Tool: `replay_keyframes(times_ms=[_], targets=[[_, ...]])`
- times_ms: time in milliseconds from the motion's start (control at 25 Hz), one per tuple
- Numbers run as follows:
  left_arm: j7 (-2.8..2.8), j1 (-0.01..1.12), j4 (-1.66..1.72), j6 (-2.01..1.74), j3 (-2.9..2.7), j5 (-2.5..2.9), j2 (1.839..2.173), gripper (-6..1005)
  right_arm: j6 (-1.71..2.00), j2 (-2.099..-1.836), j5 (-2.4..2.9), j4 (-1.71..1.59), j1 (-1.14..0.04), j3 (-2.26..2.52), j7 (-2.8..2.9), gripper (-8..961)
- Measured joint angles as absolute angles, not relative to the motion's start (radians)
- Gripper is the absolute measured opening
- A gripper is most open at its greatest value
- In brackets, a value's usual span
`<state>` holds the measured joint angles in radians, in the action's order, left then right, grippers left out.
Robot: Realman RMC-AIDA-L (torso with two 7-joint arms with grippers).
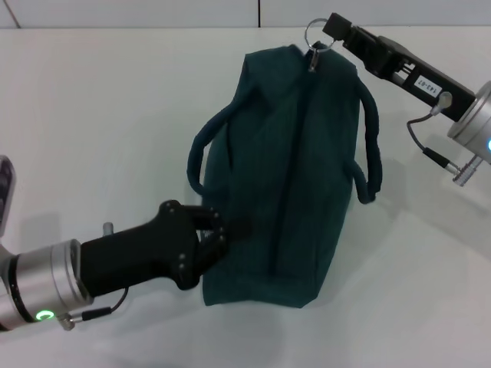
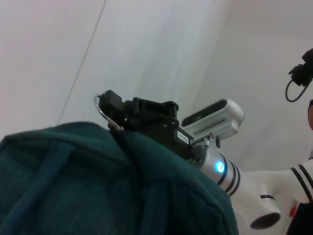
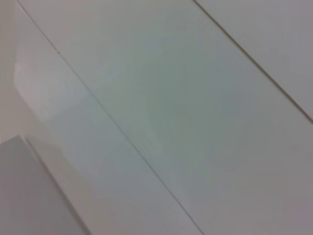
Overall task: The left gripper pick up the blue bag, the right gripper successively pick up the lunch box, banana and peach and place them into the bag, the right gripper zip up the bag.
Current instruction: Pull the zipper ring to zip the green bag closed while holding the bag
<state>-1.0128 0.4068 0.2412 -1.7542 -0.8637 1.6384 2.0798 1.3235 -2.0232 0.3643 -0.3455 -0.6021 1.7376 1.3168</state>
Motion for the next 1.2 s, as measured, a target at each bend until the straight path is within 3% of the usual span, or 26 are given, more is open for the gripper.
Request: replay_keyframes(times_ms=[680, 1200], targets=[[-1.012, 0.375, 0.241, -1.806, -0.854, 1.684, 2.062, 84, 1.297, -2.024, 0.363, -0.337, -0.598, 1.713, 1.300, 5], [-1.033, 0.327, 0.242, -1.689, -0.622, 1.665, 2.078, 103, 1.398, -2.028, 0.363, -0.344, -0.571, 1.714, 1.232, 5]])
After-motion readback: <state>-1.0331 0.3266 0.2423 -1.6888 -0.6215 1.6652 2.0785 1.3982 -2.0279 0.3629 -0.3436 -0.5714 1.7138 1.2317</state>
